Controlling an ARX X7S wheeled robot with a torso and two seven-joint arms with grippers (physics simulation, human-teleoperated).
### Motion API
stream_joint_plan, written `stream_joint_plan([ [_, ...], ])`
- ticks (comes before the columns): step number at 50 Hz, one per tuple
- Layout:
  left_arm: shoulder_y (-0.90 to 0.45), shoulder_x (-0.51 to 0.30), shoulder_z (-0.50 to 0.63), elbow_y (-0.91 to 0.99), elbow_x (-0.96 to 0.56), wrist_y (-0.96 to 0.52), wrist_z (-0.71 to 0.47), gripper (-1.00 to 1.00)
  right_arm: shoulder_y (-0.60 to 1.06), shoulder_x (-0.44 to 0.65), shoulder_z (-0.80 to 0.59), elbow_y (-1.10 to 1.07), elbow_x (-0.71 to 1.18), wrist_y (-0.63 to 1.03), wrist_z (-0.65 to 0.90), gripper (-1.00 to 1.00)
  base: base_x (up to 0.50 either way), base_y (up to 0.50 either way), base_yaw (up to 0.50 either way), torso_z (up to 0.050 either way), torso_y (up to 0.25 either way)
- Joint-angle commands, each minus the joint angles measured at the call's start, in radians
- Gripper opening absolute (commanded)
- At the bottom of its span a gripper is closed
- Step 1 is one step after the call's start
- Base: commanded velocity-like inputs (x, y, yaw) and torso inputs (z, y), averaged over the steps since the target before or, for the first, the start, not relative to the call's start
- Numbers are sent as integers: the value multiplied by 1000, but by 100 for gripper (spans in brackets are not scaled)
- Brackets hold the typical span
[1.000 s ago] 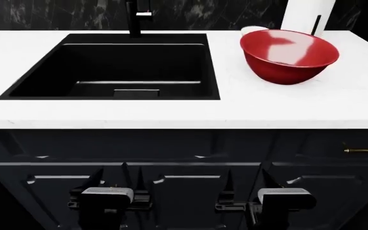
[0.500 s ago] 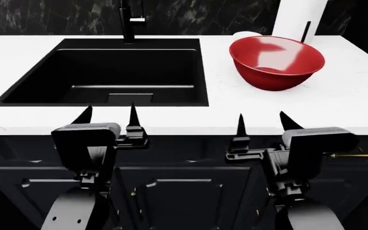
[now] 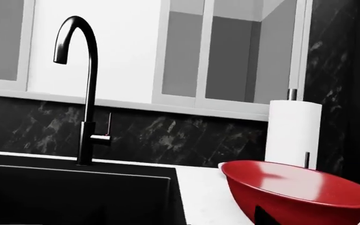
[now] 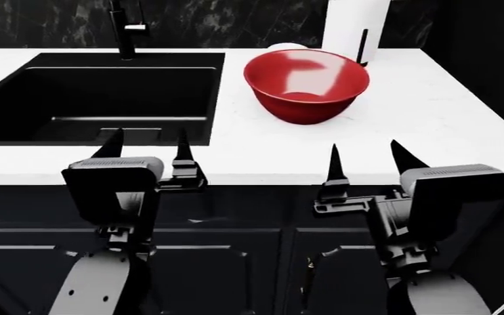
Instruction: Stack the bowls in the sink.
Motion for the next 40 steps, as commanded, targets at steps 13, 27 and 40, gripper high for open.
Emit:
stream_joint_plan([
  [13, -2, -19, 51, 18, 12, 18, -48, 100, -1, 15, 1, -51, 20, 19, 23, 100, 0, -500, 0, 0, 0],
  [27, -302, 25, -34, -114, -155, -242, -103, 100, 244, 17, 15, 39, 118, 247, 13, 100, 0, -63, 0, 0, 0],
  [40, -716, 17, -65, -606, -145, -235, -105, 100, 677, 32, -7, 504, 105, 266, -48, 100, 0, 0, 0, 0, 0],
])
